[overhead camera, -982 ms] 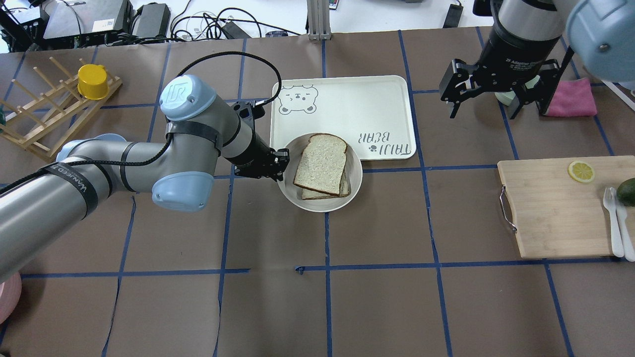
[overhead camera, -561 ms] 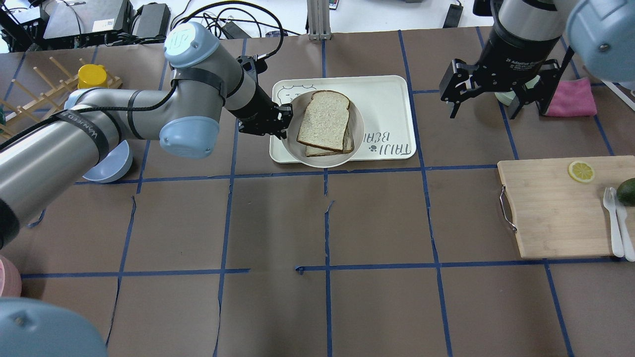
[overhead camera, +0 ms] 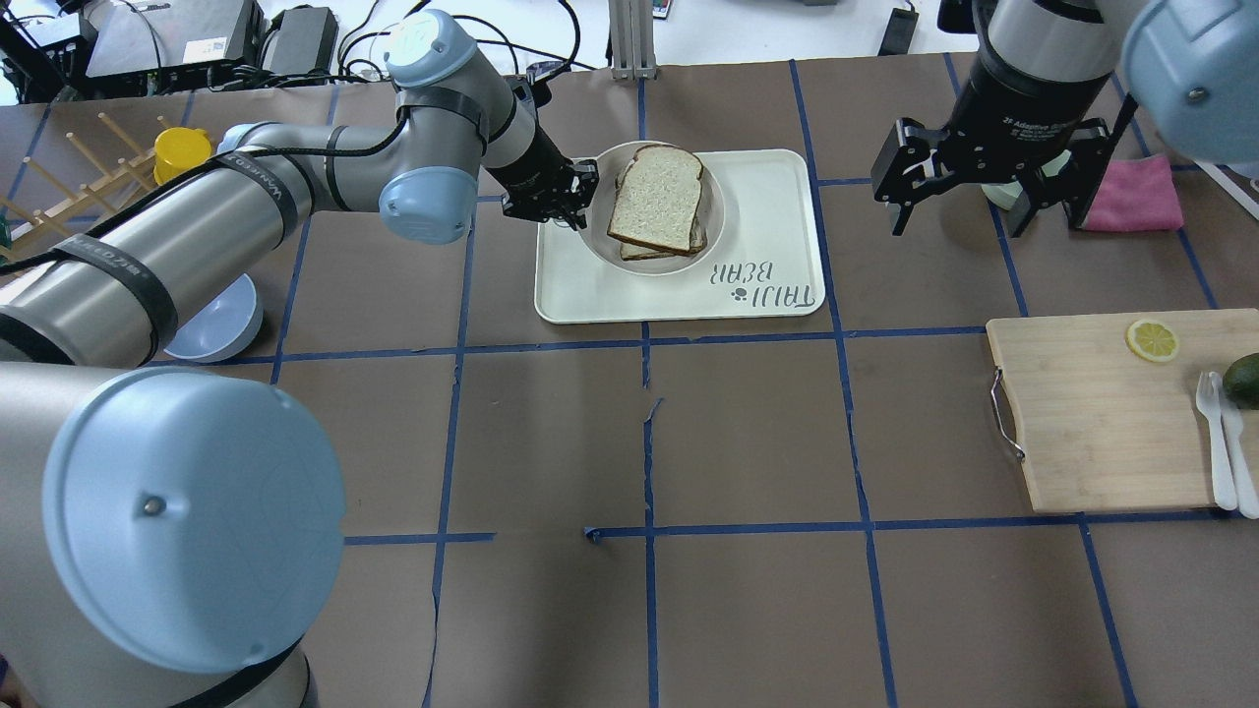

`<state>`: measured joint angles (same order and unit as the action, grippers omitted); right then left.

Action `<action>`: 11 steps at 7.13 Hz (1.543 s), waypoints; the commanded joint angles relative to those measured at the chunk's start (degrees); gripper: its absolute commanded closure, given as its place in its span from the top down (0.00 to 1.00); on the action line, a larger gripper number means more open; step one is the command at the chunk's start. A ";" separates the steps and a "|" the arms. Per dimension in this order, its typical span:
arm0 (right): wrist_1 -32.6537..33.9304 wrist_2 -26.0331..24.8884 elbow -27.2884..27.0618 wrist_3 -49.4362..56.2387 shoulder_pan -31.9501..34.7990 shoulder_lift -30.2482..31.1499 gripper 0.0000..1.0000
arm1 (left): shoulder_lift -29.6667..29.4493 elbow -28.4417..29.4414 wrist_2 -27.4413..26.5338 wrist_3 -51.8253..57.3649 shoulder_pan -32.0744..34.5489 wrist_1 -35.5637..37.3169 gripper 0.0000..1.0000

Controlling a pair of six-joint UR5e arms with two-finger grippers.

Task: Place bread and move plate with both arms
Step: 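Slide the plate with the left gripper onto the bear tray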

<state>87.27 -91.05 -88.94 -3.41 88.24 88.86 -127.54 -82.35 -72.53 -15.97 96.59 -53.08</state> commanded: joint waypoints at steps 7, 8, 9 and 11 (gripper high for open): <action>0.00 -0.27 -0.01 0.07 0.00 0.00 1.00 | -1.30 -1.49 2.57 -1.26 0.00 0.25 0.00; 0.00 -0.26 -0.01 0.07 0.00 0.00 1.00 | -1.74 -1.32 2.57 -1.26 0.00 0.25 0.02; 0.00 -0.26 -0.01 0.07 0.00 0.00 1.00 | -2.09 -1.15 2.14 -1.08 0.00 0.25 0.27; 0.00 -0.26 -0.01 0.07 0.00 0.00 1.00 | -0.44 -0.62 1.87 -0.91 0.00 -0.01 0.66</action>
<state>87.28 -91.32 -88.94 -3.34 88.24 88.86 -129.08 -83.38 -70.45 -17.03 96.59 -52.88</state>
